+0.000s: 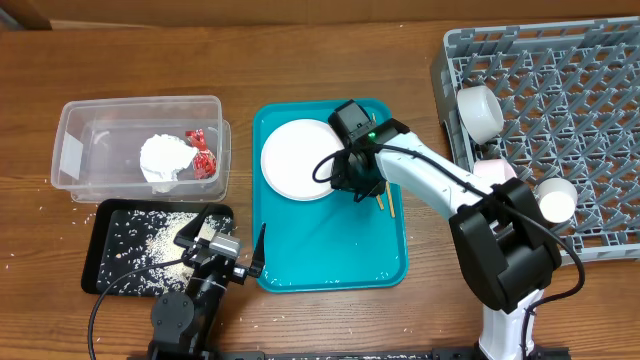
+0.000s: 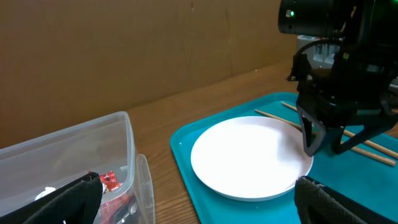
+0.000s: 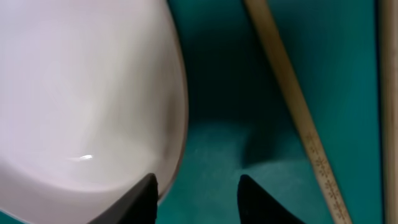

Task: Sort waste into correct bins and load items into the dishwasher
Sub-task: 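Grasp the white plate edge with the right gripper and lift it, then stand the white plate upright in the dish rack and release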

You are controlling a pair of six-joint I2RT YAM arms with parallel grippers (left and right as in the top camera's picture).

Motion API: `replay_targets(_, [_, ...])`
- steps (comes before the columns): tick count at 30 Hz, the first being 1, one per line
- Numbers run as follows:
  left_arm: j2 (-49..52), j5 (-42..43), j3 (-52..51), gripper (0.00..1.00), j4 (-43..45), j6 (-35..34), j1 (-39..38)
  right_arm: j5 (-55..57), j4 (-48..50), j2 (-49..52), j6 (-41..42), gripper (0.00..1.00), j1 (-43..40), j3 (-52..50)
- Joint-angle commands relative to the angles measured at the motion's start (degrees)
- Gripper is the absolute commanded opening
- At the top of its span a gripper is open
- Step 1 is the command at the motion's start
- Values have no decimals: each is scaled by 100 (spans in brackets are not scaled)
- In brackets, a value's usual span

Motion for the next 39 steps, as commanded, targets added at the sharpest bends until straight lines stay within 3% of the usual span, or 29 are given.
replay_targets(1, [-59, -24, -31, 100, 0, 46, 39, -142, 59, -122, 151, 29, 4, -107])
replay_targets(2, [-59, -24, -31, 100, 0, 46, 39, -142, 57, -122, 151, 27, 9, -105])
replay_targets(4, [-59, -24, -31, 100, 0, 46, 39, -140, -37, -122, 153, 9, 9, -105])
replay_targets(6, [-59, -24, -31, 100, 0, 46, 39, -140, -92, -125, 153, 4, -7, -103])
replay_targets(11, [-59, -24, -31, 100, 0, 46, 39, -129, -356, -413, 120, 4, -264, 87])
replay_targets(15, [-59, -24, -31, 100, 0, 46, 39, 592, -581, -1510, -452, 4, -601, 321])
replay_targets(18, [-59, -24, -31, 100, 0, 46, 39, 2459, -774, -2293, -918, 4, -695, 326])
replay_targets(23, [-59, -24, -31, 100, 0, 46, 39, 7217, -1012, -2951, -1154, 4, -774, 326])
replay_targets(25, [-59, -24, -31, 100, 0, 46, 39, 8188, -905, -2933, -1574, 4, -929, 321])
replay_targets(33, [-59, -24, -31, 100, 0, 46, 39, 8076, -664, -2511, -1873, 4, -2380, 313])
replay_targets(39, [-59, -24, -31, 100, 0, 46, 39, 7781, -623, -1961, -2166, 4, -2924, 313])
